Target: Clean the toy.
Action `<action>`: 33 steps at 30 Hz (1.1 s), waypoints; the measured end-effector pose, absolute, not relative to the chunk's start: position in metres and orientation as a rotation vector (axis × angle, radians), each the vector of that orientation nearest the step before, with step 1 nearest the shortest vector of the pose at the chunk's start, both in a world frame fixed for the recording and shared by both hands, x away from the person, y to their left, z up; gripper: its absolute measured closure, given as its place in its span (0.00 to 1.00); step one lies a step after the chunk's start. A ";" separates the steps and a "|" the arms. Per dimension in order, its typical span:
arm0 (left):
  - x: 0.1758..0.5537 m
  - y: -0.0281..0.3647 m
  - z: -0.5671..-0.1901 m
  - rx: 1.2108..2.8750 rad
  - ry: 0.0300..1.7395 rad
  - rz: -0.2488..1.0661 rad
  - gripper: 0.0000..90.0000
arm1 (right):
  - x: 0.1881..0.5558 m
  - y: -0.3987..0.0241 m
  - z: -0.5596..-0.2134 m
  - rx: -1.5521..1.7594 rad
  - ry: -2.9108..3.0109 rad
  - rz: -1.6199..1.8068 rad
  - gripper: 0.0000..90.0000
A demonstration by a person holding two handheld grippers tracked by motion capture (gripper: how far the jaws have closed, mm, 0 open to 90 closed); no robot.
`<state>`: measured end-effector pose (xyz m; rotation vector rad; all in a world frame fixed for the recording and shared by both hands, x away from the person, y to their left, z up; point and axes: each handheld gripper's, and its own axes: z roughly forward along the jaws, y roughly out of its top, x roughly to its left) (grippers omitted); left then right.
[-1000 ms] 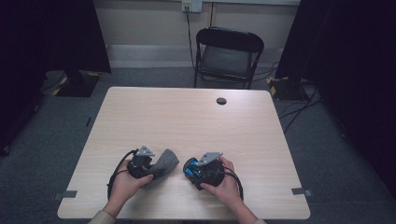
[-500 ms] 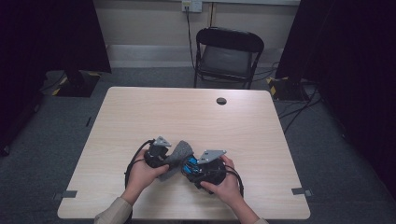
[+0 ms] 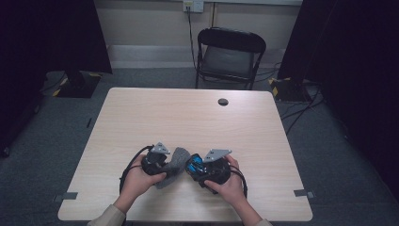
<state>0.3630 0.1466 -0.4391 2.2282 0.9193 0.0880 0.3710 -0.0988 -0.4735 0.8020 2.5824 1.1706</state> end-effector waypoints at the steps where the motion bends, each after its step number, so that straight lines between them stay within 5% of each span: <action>1: 0.361 0.148 -0.439 2.231 0.917 0.085 0.79 | 0.371 -0.099 -0.473 0.810 2.581 1.168 0.29; 11: 0.378 0.159 -0.444 2.118 1.069 0.135 0.78 | 0.369 -0.096 -0.471 0.774 2.592 1.208 0.29; 19: 0.383 0.127 -0.451 2.203 1.000 0.124 0.79 | 0.368 -0.090 -0.471 0.747 2.613 1.214 0.28; 33: 0.365 0.152 -0.451 2.237 0.946 0.054 0.79 | 0.373 -0.090 -0.477 0.801 2.600 1.186 0.28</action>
